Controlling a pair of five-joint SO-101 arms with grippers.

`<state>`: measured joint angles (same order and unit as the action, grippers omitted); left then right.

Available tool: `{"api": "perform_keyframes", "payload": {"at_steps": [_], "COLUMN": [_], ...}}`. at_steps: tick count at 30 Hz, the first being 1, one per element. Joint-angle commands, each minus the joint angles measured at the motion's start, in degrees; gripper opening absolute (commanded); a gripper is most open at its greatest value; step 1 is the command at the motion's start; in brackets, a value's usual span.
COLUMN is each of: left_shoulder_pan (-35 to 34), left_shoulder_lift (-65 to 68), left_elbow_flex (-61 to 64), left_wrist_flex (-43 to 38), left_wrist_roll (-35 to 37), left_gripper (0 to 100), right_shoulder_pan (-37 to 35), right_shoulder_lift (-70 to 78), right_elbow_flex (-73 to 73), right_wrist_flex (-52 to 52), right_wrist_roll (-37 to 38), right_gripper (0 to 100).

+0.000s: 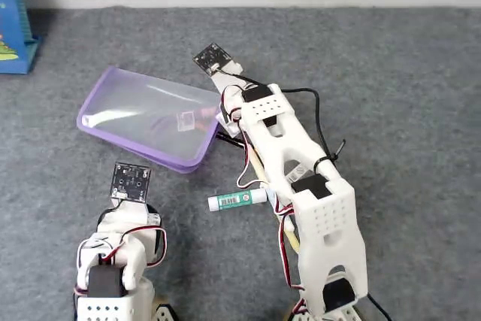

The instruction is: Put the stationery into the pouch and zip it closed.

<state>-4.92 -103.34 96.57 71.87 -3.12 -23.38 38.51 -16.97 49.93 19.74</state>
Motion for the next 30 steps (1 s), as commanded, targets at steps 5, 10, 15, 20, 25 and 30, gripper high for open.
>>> {"api": "perform_keyframes", "payload": {"at_steps": [5,10,15,20,25,30], "left_shoulder_pan": [-0.1,-0.1,-0.1,-0.1,-0.1,-0.1], "left_shoulder_lift": [-0.8,-0.8,-0.8,-0.8,-0.8,-0.8], "left_elbow_flex": [-0.2,-0.2,-0.2,-0.2,-0.2,-0.2], "left_wrist_flex": [0.3,0.3,0.3,0.3,0.3,0.3], "left_wrist_roll": [0.6,0.6,0.6,0.6,0.6,0.6], "left_gripper": [3,3,3,3,3,3], "right_shoulder_pan": [-0.5,0.7,3.2,5.8,7.7,7.4], "right_shoulder_lift": [-1.4,-3.4,-10.7,-19.7,-28.6,-36.2], "right_elbow_flex": [-2.9,-2.8,-2.8,-2.8,-2.8,-2.8], "right_wrist_flex": [-0.7,1.9,8.4,15.1,20.6,30.1], "right_wrist_roll": [0.6,0.6,0.6,0.5,1.9,13.8], "right_gripper": [0.8,0.8,0.9,0.9,0.9,0.9]}}
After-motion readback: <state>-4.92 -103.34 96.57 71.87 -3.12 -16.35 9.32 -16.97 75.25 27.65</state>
